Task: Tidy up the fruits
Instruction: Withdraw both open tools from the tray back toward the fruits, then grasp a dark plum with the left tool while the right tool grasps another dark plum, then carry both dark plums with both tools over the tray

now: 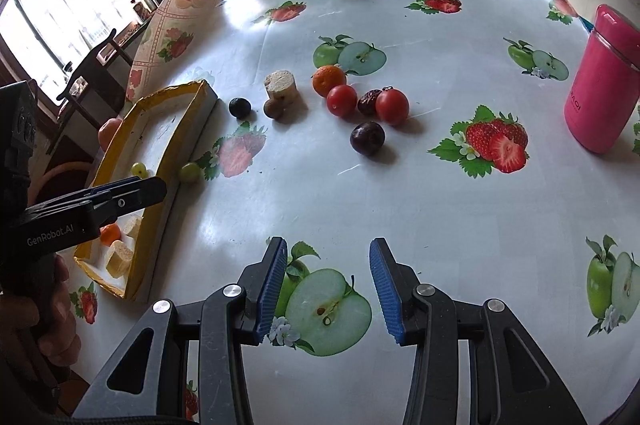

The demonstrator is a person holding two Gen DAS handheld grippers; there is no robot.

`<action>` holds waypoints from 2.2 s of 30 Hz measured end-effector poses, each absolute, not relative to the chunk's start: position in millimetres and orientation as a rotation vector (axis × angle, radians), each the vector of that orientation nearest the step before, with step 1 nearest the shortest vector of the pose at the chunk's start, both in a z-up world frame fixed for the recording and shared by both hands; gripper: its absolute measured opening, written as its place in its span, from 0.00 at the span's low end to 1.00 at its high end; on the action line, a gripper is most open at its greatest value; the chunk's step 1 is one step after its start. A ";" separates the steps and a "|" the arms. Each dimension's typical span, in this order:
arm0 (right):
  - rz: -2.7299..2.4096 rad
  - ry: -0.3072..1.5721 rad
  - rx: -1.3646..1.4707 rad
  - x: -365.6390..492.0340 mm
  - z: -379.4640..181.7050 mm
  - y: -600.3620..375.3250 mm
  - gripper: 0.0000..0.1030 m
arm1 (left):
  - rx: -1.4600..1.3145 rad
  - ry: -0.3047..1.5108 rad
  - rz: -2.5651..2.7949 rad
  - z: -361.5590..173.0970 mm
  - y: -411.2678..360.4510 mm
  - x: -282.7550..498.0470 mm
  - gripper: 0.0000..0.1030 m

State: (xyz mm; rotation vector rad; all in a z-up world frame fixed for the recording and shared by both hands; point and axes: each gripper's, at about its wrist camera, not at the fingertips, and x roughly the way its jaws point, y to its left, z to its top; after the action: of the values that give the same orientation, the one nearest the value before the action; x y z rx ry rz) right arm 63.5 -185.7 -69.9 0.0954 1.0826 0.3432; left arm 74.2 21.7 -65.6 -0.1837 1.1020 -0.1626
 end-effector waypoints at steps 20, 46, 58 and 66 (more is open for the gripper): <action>0.258 1.099 0.096 157.4 -107.2 -175.7 0.43 | -0.062 1.131 -0.068 -103.8 12.1 192.1 0.57; 0.315 1.038 0.094 124.1 -78.4 -173.9 0.26 | -0.187 1.066 -0.162 -75.4 33.6 142.5 0.22; 0.363 1.026 0.077 86.4 -58.3 -159.9 0.26 | -0.230 1.059 -0.136 -58.4 47.0 91.6 0.22; 0.395 1.010 0.054 69.5 -46.0 -143.0 0.26 | -0.247 1.049 -0.101 -51.9 61.9 62.9 0.22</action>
State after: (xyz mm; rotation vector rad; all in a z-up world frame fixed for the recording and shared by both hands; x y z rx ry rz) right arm 69.5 -143.0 -46.0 0.0538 1.0096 0.3951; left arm 62.9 61.9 -51.9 -0.2471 1.0487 -0.1015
